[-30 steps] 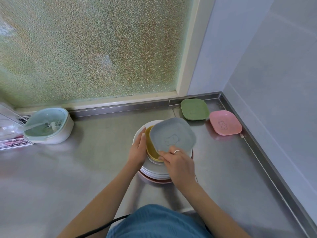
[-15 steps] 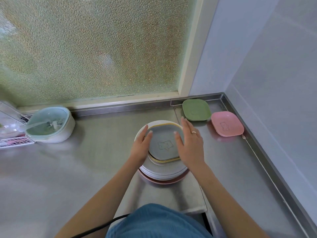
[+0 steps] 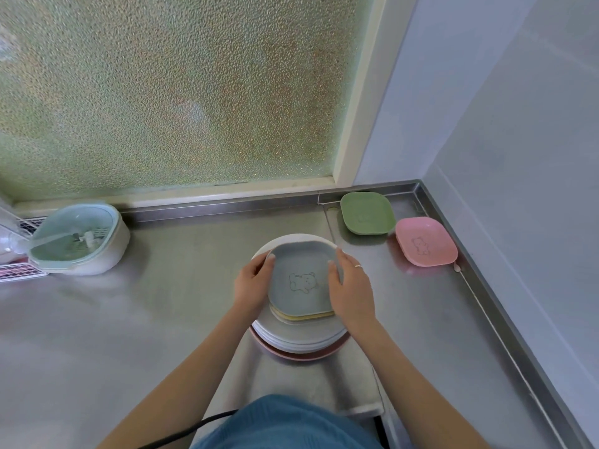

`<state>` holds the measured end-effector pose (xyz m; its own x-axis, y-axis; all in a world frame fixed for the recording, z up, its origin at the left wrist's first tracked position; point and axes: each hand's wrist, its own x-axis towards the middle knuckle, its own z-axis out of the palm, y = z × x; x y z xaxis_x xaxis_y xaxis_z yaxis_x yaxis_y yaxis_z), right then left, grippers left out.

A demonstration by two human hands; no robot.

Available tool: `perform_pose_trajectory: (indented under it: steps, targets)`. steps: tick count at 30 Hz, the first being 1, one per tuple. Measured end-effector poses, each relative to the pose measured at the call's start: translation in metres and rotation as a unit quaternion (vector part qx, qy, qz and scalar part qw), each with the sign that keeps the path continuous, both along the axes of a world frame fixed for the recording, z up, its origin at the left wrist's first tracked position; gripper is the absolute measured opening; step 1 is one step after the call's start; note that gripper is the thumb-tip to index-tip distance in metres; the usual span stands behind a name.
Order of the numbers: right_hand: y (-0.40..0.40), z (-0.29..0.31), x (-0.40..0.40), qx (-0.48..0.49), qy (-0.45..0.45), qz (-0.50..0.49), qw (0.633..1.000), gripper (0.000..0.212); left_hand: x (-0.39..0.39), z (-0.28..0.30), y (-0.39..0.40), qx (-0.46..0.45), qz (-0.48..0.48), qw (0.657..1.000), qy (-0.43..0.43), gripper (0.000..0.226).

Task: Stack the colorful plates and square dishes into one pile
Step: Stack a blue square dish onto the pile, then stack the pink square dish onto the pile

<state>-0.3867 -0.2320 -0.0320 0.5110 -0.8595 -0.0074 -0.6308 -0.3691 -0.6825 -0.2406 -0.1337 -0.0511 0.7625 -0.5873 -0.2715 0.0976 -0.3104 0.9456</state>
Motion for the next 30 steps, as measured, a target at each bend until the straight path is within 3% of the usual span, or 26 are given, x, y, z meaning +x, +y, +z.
perform_pose_trajectory:
  steps: [3, 13, 21, 23, 27, 30]
  targets:
    - [-0.036, -0.001, -0.005, 0.039, -0.012, -0.083, 0.996, 0.044, 0.001, -0.003, 0.001, -0.015, 0.004, 1.000, 0.009, 0.017]
    - [-0.134, -0.032, -0.037, 0.089, 0.192, -0.142, 0.967, 0.068, -0.004, -0.009, -0.003, 0.003, 0.055, 0.998, -0.005, 0.024]
    - [-0.125, -0.059, -0.046, 0.052, 0.280, -0.171, 0.943, 0.031, -0.004, -0.008, -0.003, 0.010, 0.059, 0.998, -0.009, 0.026]
    - [-0.119, -0.064, -0.050, 0.043, 0.278, -0.194, 0.940, 0.028, -0.005, -0.009, -0.003, 0.003, 0.058, 0.998, -0.010, 0.024]
    - [-0.109, -0.066, -0.051, 0.080, 0.174, -0.256, 0.948, 0.030, -0.005, -0.008, -0.001, -0.004, 0.042, 0.999, -0.018, 0.022]
    - [-0.100, -0.061, -0.050, 0.052, 0.125, -0.251, 0.958, 0.029, -0.002, -0.003, 0.000, -0.006, 0.020, 0.999, -0.036, 0.025]
